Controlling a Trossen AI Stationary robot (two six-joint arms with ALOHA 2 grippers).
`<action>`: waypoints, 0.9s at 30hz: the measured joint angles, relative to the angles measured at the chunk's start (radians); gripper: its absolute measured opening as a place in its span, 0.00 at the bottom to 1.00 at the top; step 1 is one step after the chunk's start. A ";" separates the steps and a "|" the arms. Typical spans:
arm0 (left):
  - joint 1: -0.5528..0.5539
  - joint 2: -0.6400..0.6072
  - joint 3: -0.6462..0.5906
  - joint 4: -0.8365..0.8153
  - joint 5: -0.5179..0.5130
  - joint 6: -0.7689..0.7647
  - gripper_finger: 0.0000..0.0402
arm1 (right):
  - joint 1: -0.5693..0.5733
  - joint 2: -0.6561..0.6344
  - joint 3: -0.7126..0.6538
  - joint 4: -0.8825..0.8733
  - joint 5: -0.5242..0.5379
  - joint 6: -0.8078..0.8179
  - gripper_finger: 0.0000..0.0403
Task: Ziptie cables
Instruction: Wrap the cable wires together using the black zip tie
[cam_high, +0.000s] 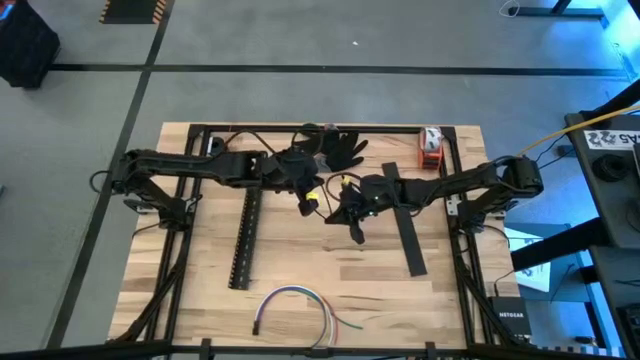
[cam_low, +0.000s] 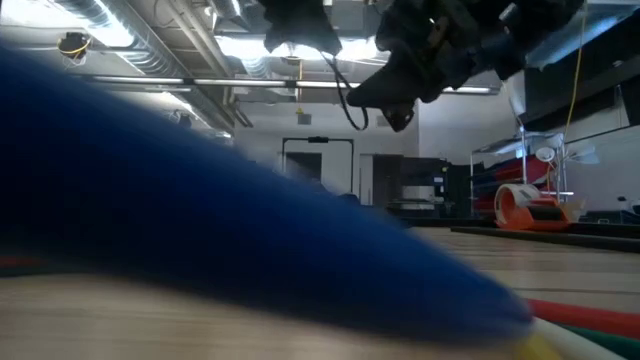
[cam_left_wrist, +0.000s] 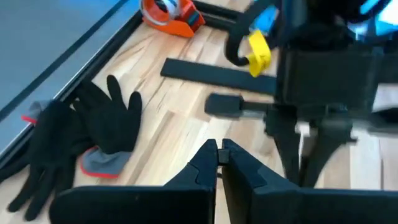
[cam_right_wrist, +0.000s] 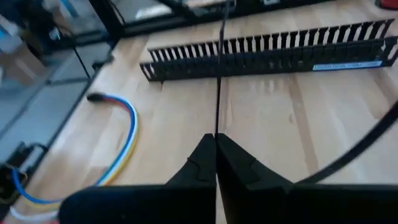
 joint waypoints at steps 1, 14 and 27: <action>0.000 0.001 -0.003 -0.012 -0.003 0.003 0.01 | 0.000 0.000 0.011 -0.029 0.009 -0.010 0.00; 0.001 0.001 -0.010 -0.003 -0.022 0.054 0.01 | -0.023 -0.076 0.289 -0.580 0.108 -0.125 0.30; -0.073 -0.104 -0.010 0.000 -0.055 0.074 0.01 | -0.145 -0.222 0.559 -1.043 0.131 -0.388 0.39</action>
